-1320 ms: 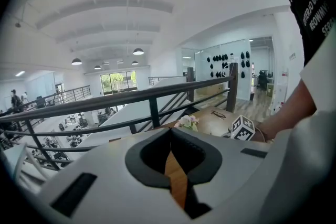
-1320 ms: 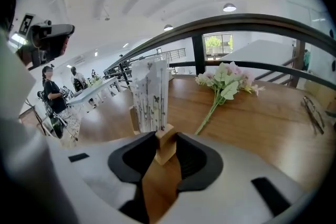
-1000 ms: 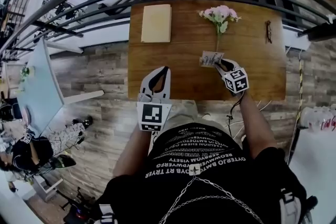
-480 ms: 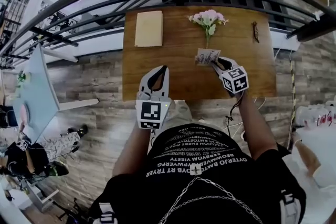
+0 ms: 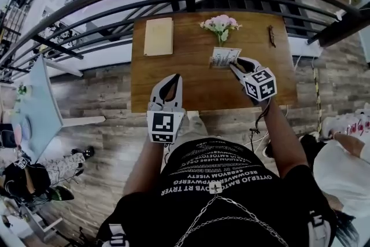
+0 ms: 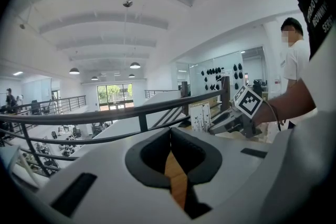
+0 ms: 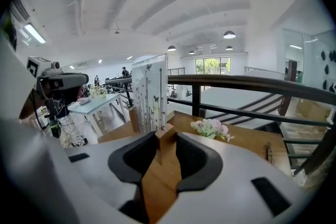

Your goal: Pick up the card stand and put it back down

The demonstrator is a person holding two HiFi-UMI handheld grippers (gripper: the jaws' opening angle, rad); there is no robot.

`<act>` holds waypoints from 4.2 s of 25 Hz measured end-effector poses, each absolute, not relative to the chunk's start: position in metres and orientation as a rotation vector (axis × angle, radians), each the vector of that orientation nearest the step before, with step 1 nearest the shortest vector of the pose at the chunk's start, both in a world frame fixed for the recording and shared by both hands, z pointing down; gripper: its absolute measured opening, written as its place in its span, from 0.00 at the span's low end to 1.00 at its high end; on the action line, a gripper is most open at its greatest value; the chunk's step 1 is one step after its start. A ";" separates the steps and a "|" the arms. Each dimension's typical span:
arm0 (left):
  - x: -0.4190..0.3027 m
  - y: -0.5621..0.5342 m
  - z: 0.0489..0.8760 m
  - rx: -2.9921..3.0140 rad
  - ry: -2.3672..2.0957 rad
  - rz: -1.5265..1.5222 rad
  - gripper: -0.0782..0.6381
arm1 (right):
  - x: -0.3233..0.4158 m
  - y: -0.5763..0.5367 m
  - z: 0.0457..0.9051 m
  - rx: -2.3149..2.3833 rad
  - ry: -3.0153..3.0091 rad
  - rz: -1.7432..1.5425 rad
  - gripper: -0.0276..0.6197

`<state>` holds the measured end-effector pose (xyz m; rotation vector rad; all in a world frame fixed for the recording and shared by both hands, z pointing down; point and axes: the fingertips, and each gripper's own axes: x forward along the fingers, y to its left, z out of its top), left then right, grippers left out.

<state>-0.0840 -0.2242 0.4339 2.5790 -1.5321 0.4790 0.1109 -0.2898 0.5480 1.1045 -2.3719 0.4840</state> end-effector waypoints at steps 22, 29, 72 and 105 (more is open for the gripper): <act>-0.073 -0.171 0.412 2.595 -1.555 0.489 0.15 | 0.114 -0.258 0.444 1.118 -2.474 0.370 0.24; -0.066 -0.163 0.410 2.611 -1.567 0.469 0.15 | 0.113 -0.250 0.413 1.114 -2.515 0.307 0.24; -0.093 -0.249 0.441 2.567 -1.528 0.559 0.15 | 0.086 -0.315 0.566 1.104 -2.397 0.400 0.24; -0.136 -0.273 0.487 2.467 -1.490 0.652 0.15 | 0.053 -0.313 0.758 0.962 -2.204 0.514 0.24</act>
